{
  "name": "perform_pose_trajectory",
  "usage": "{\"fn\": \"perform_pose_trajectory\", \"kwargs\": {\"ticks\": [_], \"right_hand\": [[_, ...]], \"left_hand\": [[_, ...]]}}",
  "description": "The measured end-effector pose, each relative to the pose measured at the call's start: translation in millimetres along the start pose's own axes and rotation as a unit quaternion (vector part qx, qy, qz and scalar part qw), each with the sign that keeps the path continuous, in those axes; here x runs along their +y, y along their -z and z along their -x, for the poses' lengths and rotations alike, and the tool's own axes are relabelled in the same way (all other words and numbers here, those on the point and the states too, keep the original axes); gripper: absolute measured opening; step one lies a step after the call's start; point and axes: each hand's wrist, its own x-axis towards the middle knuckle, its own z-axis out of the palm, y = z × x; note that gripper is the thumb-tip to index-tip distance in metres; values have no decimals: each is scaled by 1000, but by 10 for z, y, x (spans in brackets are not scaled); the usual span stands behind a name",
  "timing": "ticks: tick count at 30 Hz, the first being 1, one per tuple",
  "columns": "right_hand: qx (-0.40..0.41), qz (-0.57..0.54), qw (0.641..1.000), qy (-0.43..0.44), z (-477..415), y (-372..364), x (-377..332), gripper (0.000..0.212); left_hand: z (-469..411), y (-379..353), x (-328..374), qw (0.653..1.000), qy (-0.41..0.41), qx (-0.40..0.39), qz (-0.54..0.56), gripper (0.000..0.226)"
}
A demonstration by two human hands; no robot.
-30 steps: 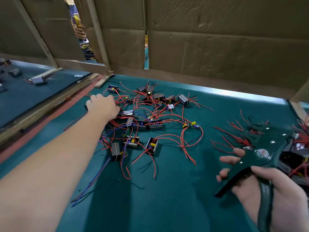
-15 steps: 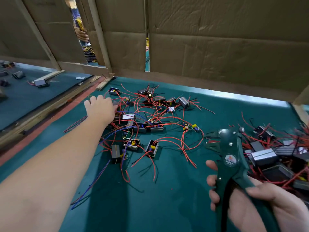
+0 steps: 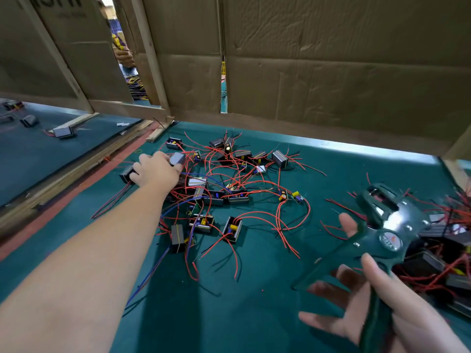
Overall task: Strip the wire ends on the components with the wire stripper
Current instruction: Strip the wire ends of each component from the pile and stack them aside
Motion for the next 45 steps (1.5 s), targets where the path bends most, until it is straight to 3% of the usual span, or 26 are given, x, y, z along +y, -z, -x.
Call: {"fn": "perform_pose_trajectory", "kwargs": {"ticks": [2, 4, 7, 10, 11, 15, 23, 28, 31, 33, 38, 45], "right_hand": [[5, 83, 996, -9, 20, 39, -18, 85], [58, 64, 996, 9, -1, 81, -53, 82], [105, 59, 993, -3, -60, 49, -51, 72], [131, 58, 990, -17, -70, 6, -53, 28], [142, 58, 988, -20, -76, 49, -45, 24], [131, 59, 990, -1, -74, 85, -25, 33], [142, 56, 988, 27, -53, 67, -44, 39], [142, 51, 987, 48, -45, 46, -86, 39], [131, 51, 988, 56, -45, 50, -106, 45], [132, 53, 988, 64, -40, 55, -114, 47], [135, 42, 988, 55, -34, 72, -123, 47], [137, 51, 989, 31, -63, 63, -46, 41]], "left_hand": [[48, 2, -5, 993, -38, 68, 87, 38], [103, 54, 1, 973, -87, 129, 173, 32], [165, 217, 85, 908, -125, 115, 382, 24], [240, 421, 237, 830, -93, 20, 550, 19], [268, 485, 280, 800, -74, -29, 594, 20], [507, 686, 395, 684, -24, -229, 692, 39], [1321, 645, 661, 521, 14, -424, 741, 32], [1659, 443, 832, 504, 11, -468, 726, 49], [1826, 354, 941, 469, 37, -456, 755, 20], [1928, 276, 977, 460, 58, -438, 770, 19], [2070, 159, 929, 486, 104, -395, 772, 30], [2104, 180, 821, 488, 63, -404, 771, 23]]}}
